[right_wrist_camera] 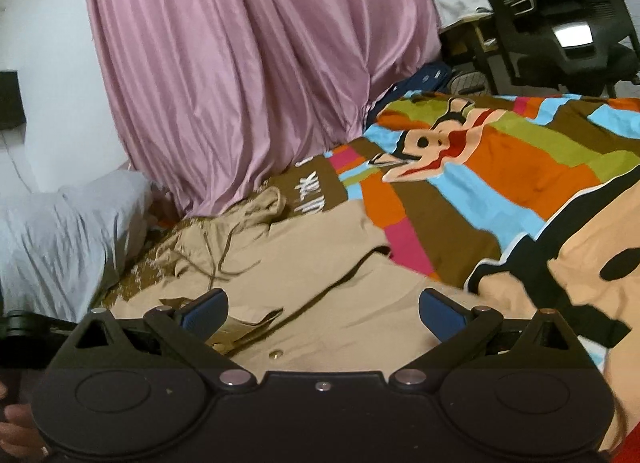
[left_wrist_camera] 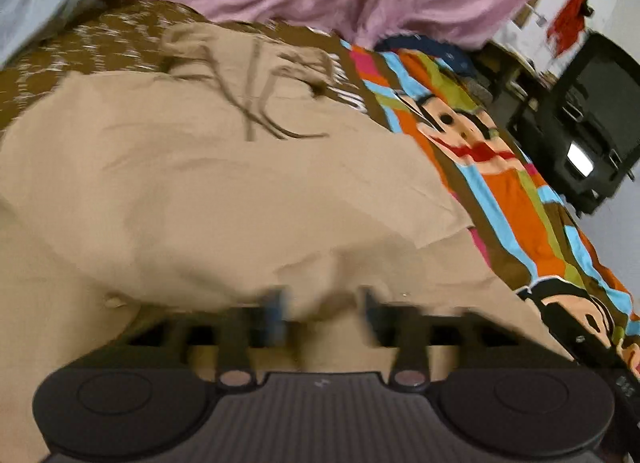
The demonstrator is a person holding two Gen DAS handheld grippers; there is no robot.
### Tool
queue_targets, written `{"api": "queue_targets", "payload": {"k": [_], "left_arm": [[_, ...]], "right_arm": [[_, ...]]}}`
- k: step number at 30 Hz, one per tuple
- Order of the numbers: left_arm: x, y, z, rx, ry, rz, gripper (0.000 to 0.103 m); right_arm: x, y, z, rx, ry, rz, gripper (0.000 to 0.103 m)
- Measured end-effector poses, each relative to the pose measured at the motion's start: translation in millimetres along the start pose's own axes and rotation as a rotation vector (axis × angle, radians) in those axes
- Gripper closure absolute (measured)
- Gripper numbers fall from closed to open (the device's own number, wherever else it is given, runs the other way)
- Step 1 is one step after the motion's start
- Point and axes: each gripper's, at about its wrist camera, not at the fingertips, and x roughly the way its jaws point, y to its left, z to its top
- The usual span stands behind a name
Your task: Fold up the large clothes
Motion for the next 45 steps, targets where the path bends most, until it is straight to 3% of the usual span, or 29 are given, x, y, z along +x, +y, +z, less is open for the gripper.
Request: {"api": "queue_targets", "payload": {"k": [4, 7, 12, 16, 19, 20, 22, 23, 24, 28, 31, 34, 36, 39, 42, 45], "left_arm": [[-29, 26, -4, -0.011, -0.061, 0.040, 0.026], [-43, 53, -8, 0.000, -0.106, 0.200, 0.022], [-41, 105, 8, -0.001, -0.171, 0.445, 0.020], [-36, 154, 32, -0.108, -0.195, 0.507, 0.018], [-36, 189, 46, -0.207, -0.207, 0.478, 0.018], [-35, 198, 50, -0.232, -0.215, 0.481, 0.019], [-30, 214, 57, -0.281, -0.206, 0.497, 0.024], [-29, 220, 58, -0.304, -0.195, 0.503, 0.026], [-27, 227, 58, -0.327, -0.186, 0.508, 0.026], [-12, 238, 55, -0.333, -0.135, 0.527, 0.022], [-10, 230, 57, -0.300, -0.132, 0.562, 0.023], [-25, 219, 61, -0.304, -0.209, 0.535, 0.021], [-31, 217, 66, -0.306, -0.286, 0.503, 0.015], [-16, 216, 78, -0.243, -0.248, 0.535, 0.015], [16, 222, 78, -0.186, -0.122, 0.635, 0.014], [17, 229, 76, -0.227, -0.128, 0.617, 0.010]], "right_arm": [[7, 6, -13, -0.044, 0.064, 0.014, 0.002], [12, 15, -16, -0.088, 0.113, 0.045, 0.005], [42, 45, -7, -0.199, 0.237, 0.116, 0.018], [93, 71, -3, -0.226, 0.403, 0.155, 0.025], [127, 83, -12, -0.213, 0.507, 0.128, 0.046], [133, 85, -14, -0.204, 0.512, 0.121, 0.060], [138, 92, -13, -0.215, 0.487, 0.114, 0.077], [136, 96, -11, -0.234, 0.453, 0.111, 0.094], [131, 100, -7, -0.251, 0.403, 0.112, 0.095], [121, 113, -3, -0.417, 0.286, 0.071, 0.095], [132, 119, -20, -0.520, 0.354, 0.023, 0.085], [122, 118, -21, -0.528, 0.321, 0.005, 0.067], [114, 119, -12, -0.521, 0.271, 0.034, 0.045], [120, 129, -7, -0.563, 0.231, 0.070, 0.044], [140, 133, -16, -0.557, 0.281, 0.093, 0.044], [161, 131, -35, -0.569, 0.350, 0.069, 0.044]]}}
